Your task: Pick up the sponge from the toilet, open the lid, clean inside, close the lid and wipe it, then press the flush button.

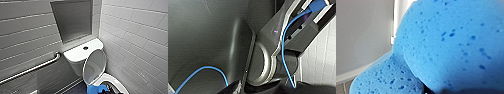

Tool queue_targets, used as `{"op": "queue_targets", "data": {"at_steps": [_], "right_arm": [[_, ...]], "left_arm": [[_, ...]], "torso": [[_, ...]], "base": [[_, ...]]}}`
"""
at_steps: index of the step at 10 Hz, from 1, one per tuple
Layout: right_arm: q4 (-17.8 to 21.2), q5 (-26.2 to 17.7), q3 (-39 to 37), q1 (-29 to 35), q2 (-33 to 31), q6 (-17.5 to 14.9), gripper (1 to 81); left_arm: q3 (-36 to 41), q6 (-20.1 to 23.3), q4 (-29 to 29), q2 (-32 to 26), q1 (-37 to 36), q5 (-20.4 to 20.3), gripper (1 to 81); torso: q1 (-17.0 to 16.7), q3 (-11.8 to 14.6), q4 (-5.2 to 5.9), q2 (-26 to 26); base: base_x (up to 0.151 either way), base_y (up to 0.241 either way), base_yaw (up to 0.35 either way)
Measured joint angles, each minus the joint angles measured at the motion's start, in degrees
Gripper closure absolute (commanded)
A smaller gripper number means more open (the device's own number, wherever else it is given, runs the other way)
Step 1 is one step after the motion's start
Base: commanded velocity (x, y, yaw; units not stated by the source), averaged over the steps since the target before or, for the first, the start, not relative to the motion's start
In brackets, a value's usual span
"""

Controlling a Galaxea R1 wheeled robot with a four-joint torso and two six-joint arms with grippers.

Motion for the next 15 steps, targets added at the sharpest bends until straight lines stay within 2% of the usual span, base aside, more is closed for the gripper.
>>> {"op": "queue_targets", "data": {"at_steps": [2,6,11,13,15], "right_arm": [[-0.2,0.4,7.1,-2.7,-5.1,-0.1,81.1],[-0.4,6.8,19.6,-8.5,-16.6,-0.2,81.1],[-0.6,19.2,33.2,-16.9,-29.7,-0.3,81.1],[-0.5,24.0,36.8,-20.5,-33.6,-0.4,81.1],[-0.4,26.8,38.0,-24.3,-35.9,-0.4,81.1]], "left_arm": [[0.0,0.0,0.0,0.1,0.0,0.0,1.0],[0.0,0.0,0.0,0.1,0.0,0.0,1.0],[0.0,0.0,0.0,0.0,0.0,-1.4,1.0],[0.0,0.0,0.0,-0.1,0.0,-1.5,1.0],[0.0,0.0,0.0,-0.2,0.0,-1.5,1.0]], "torso": [[0.0,0.0,0.00,0.0],[0.0,0.0,0.00,0.0],[0.0,0.0,0.00,0.0],[0.0,0.0,0.00,0.0],[0.0,0.0,0.00,0.0]], "base": [[0.000,0.000,0.000],[0.000,0.000,0.000],[0.000,0.000,0.000],[0.000,0.000,0.000],[0.000,0.000,0.000]]}}
